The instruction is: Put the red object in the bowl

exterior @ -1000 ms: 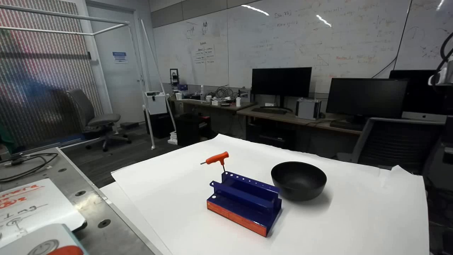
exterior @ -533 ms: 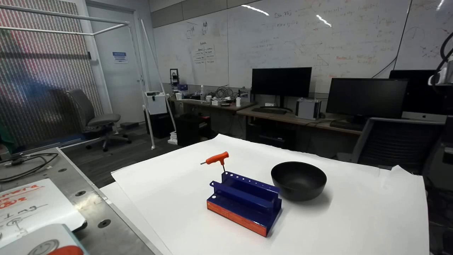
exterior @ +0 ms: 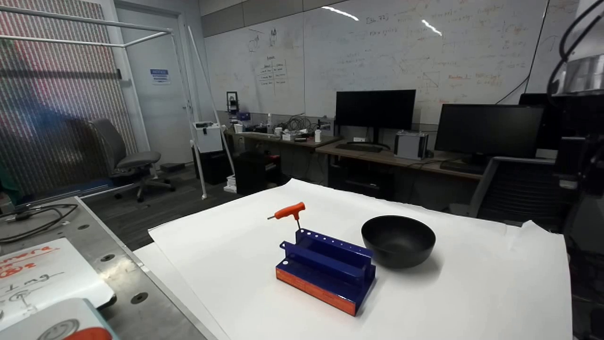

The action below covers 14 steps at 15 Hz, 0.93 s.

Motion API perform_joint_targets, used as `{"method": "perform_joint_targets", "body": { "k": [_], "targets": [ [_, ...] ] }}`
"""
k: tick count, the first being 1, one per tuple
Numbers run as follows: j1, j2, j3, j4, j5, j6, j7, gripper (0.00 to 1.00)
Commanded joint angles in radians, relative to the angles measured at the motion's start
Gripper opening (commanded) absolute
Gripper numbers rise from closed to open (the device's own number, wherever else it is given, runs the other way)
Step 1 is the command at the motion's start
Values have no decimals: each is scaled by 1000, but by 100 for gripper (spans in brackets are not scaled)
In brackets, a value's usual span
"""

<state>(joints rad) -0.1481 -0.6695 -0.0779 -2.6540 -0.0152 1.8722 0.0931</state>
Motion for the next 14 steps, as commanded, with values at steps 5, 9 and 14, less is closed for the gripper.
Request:
{"method": "perform_joint_targets", "body": {
  "k": [5, 9, 14],
  "targets": [
    [83, 378, 224, 456, 17, -167, 353, 100],
    [143, 589, 260, 674, -18, -221, 373, 100],
    [241, 840, 263, 939, -133, -184, 397, 100]
  ]
}}
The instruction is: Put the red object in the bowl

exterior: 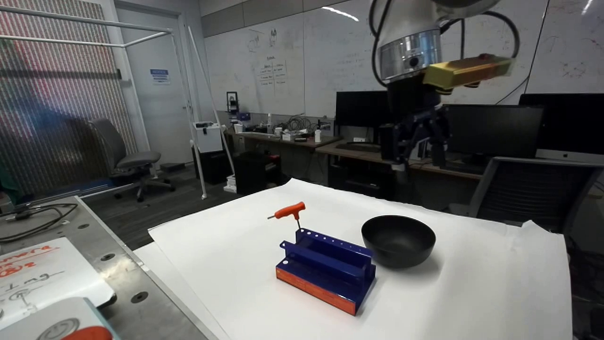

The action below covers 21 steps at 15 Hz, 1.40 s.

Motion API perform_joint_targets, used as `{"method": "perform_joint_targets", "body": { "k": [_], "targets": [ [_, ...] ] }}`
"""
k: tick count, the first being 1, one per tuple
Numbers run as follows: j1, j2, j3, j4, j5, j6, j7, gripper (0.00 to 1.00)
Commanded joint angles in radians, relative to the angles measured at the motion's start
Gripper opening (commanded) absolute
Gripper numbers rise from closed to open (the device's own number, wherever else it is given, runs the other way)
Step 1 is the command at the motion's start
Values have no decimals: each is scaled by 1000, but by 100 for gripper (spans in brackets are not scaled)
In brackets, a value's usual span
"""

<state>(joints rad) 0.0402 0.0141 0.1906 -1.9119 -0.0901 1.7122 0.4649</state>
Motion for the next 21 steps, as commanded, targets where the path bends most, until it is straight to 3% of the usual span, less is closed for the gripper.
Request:
{"method": "perform_joint_targets", "body": {
  "k": [1, 12, 16, 21],
  "targets": [
    [73, 205, -13, 251, -71, -22, 25, 100],
    [229, 673, -118, 800, -99, -41, -13, 100],
    [237, 789, -153, 972, -44, -35, 69, 100],
    [249, 881, -204, 1137, 9, -99, 306, 100]
  ]
}}
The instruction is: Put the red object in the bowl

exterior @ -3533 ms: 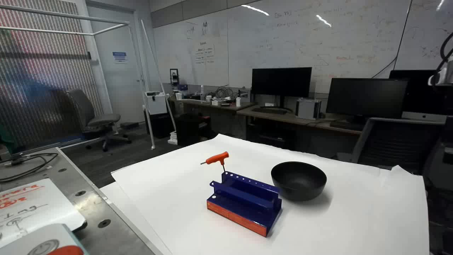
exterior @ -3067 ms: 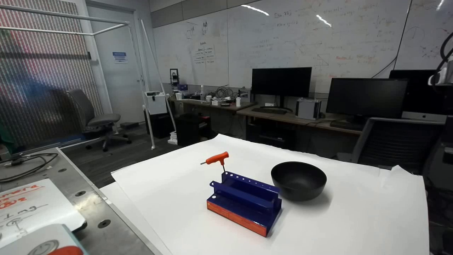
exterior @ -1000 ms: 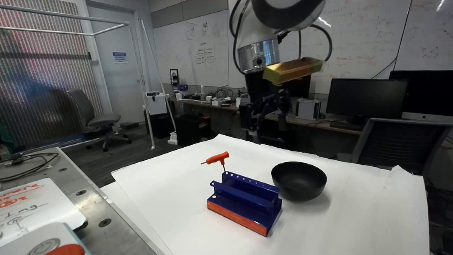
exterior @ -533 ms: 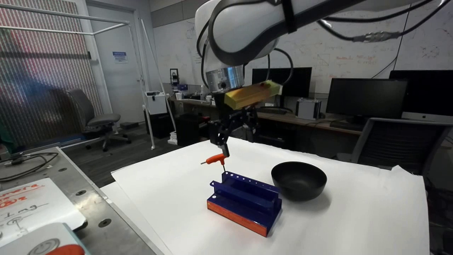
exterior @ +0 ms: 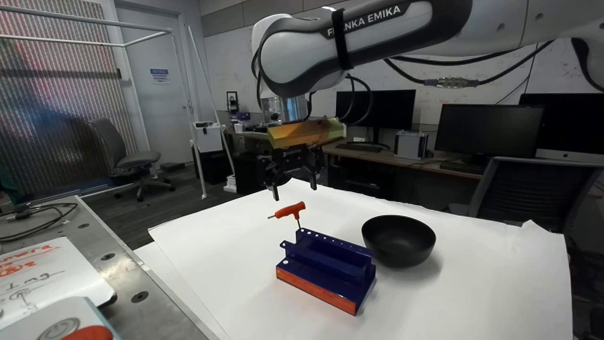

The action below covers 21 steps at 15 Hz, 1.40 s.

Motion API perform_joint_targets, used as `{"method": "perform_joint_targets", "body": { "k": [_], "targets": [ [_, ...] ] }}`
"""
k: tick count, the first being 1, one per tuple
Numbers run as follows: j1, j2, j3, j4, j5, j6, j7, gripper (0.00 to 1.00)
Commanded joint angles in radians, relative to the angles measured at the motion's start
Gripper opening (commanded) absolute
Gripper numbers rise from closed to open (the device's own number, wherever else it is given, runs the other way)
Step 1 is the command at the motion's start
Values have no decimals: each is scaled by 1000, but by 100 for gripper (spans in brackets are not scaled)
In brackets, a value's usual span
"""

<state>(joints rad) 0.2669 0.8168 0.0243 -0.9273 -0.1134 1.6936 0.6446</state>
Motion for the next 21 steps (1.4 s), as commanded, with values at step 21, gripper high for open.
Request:
{"method": "perform_joint_targets", "body": {
  "k": [21],
  "targets": [
    [13, 231, -44, 311, 137, -44, 706, 100]
  ]
}}
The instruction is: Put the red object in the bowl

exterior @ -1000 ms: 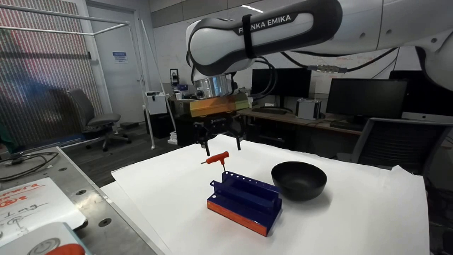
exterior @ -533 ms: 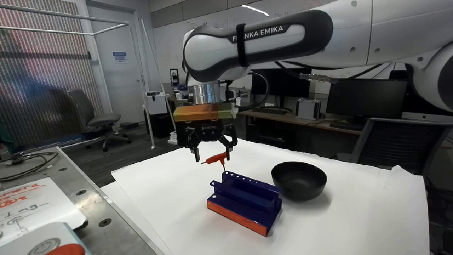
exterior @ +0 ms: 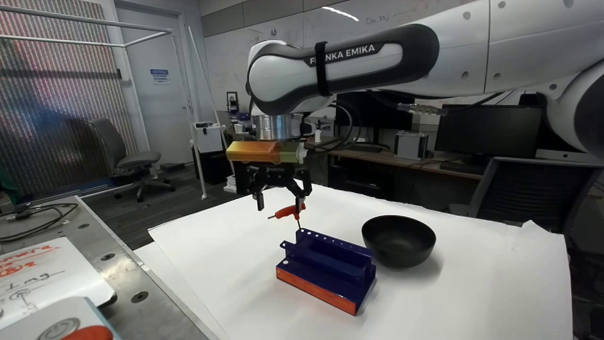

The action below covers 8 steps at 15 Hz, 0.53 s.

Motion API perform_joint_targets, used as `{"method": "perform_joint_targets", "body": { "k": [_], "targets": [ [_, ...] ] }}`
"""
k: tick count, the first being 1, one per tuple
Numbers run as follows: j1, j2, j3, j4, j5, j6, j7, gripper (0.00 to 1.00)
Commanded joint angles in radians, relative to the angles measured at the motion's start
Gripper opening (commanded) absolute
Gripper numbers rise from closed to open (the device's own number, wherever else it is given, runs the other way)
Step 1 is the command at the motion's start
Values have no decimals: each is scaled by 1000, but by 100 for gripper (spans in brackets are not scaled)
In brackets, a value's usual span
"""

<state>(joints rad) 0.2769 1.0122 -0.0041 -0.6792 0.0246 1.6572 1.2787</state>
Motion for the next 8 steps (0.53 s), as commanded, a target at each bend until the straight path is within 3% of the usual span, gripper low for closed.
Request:
{"method": "perform_joint_targets", "body": {
  "k": [1, 3, 8],
  "targets": [
    [4, 38, -20, 63, -2, -4, 79, 75],
    [8, 41, -31, 63, -9, 0, 92, 68],
    [15, 32, -53, 56, -24, 13, 111, 27]
  ]
}}
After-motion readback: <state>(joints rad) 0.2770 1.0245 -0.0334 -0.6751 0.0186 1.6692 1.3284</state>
